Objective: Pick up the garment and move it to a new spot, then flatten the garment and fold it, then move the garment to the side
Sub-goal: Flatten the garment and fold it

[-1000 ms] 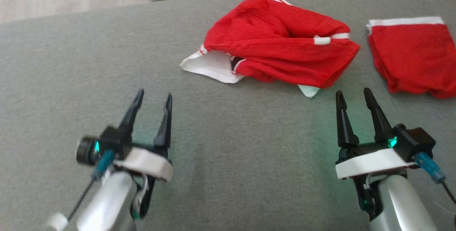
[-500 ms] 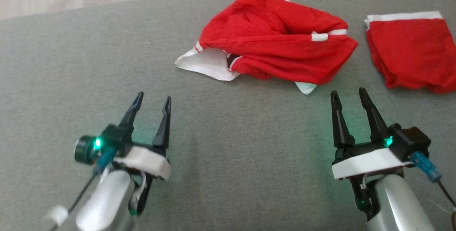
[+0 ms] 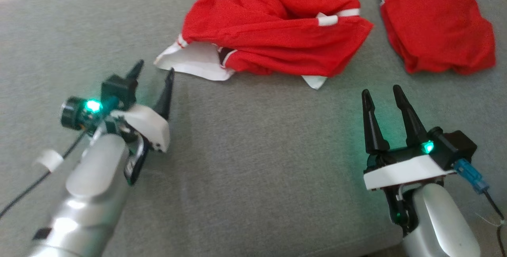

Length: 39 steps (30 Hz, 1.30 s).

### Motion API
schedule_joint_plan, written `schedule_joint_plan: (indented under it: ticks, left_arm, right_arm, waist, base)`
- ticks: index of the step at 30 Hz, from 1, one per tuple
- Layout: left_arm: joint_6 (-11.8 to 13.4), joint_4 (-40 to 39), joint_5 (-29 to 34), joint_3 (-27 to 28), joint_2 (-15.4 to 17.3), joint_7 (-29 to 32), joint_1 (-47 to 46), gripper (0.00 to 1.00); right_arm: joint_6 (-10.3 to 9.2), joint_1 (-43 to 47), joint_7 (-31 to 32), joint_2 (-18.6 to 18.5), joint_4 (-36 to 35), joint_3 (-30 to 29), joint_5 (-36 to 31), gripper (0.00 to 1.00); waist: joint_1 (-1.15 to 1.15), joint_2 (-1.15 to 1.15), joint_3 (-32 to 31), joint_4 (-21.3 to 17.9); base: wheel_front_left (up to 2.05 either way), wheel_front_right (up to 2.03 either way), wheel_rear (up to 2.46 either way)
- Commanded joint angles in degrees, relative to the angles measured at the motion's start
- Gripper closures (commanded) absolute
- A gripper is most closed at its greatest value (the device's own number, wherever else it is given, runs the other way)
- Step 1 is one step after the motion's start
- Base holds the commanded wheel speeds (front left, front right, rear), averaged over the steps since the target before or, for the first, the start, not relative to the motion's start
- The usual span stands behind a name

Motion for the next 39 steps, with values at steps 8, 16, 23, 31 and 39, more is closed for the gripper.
schedule_joint_plan:
  ticks: [8,16,23,31,39]
  left_arm:
    - [-2.33,5.43,-0.61,1.83,2.5,1.18,-7.76,0.0]
    - [-2.9,11.56,-0.52,0.55,2.22,3.03,-10.92,0.13]
    - [-3.02,12.48,-0.5,0.59,2.41,-2.11,-12.79,1.0]
    - [-1.44,6.51,1.43,1.26,3.82,-10.31,-17.19,1.0]
    - [-0.25,-1.94,5.42,0.68,6.47,-11.25,-22.35,1.0]
  right_arm:
    - [-0.1,-1.8,-0.62,-0.19,-1.73,1.75,1.36,0.0]
    - [-0.1,-2.43,-0.62,-0.19,-1.87,2.01,1.97,0.0]
    - [-0.1,-2.42,-0.62,-0.19,-1.9,1.56,1.83,0.0]
    - [-0.1,-2.0,-0.62,-0.19,-2.01,1.53,1.47,0.0]
    - [-0.1,-1.78,-0.62,-0.19,-1.63,2.9,2.09,0.0]
  waist:
    - [-0.01,0.0,2.77,-4.01]
    - [-0.01,0.0,3.48,-5.09]
    - [-0.01,0.0,2.23,-4.22]
    - [-0.01,0.0,-0.34,-1.82]
    - [-0.01,0.0,-2.31,-0.4]
  base:
    - [0.0,0.0,0.0]
    - [0.0,0.0,0.0]
    - [0.0,0.0,0.0]
    - [0.0,0.0,0.0]
    - [0.0,0.0,0.0]
